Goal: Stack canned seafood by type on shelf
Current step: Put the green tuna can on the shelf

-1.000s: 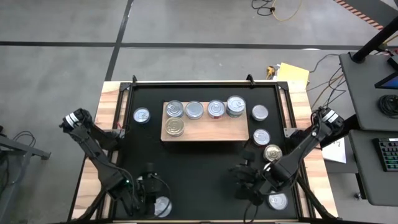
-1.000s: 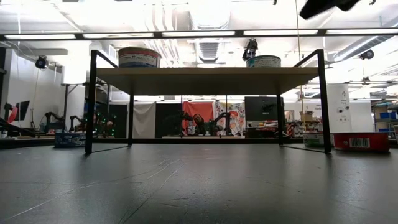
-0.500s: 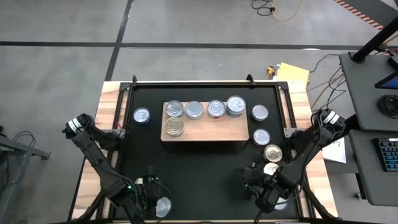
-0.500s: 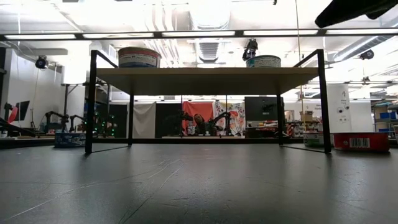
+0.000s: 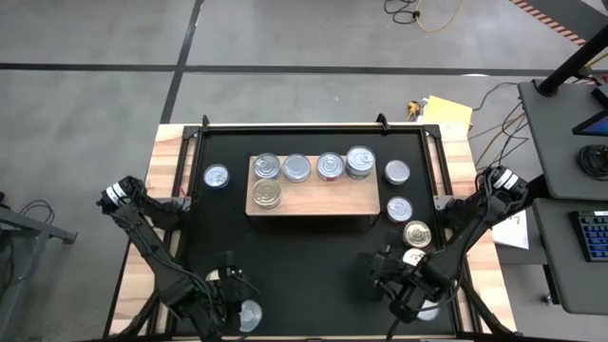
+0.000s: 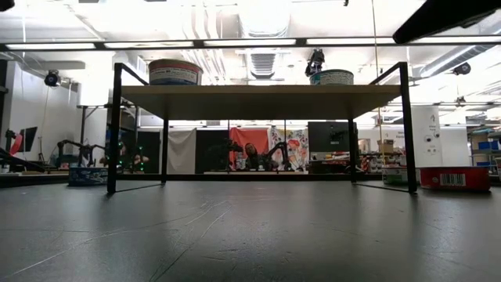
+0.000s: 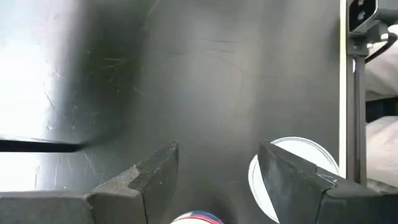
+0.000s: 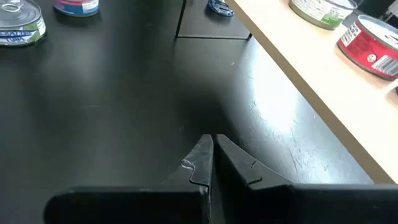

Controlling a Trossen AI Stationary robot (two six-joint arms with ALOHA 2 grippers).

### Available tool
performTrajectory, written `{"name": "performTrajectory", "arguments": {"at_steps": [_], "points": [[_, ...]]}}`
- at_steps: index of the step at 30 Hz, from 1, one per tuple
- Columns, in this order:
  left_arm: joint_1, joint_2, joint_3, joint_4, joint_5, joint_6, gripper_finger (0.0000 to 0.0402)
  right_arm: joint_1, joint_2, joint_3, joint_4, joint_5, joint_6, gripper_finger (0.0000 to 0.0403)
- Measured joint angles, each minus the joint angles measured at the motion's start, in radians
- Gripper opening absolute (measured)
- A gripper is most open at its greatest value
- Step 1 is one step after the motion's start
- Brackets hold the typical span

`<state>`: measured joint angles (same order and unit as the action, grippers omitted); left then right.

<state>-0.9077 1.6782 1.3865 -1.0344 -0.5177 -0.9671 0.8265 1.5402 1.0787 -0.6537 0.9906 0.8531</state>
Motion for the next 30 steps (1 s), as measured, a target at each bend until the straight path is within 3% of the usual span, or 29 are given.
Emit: {"name": "performTrajectory", "arguments": {"at_steps": [9,21,30], "points": [[0.002,0.001,-0.009,-0.007,-0.005,-0.022,0.0204,-0.001,0.0,0.031,0.005,0.005,-0.035,0.0009],[0.009,0.001,-0.01,-0.032,-0.112,-0.011,0.0204,-0.004,0.0,0.043,0.006,-0.002,-0.111,0.0009],[0.009,0.001,-0.01,-0.037,-0.137,-0.014,0.0204,-0.005,0.0,0.042,-0.049,-0.003,0.004,0.0009]]}}
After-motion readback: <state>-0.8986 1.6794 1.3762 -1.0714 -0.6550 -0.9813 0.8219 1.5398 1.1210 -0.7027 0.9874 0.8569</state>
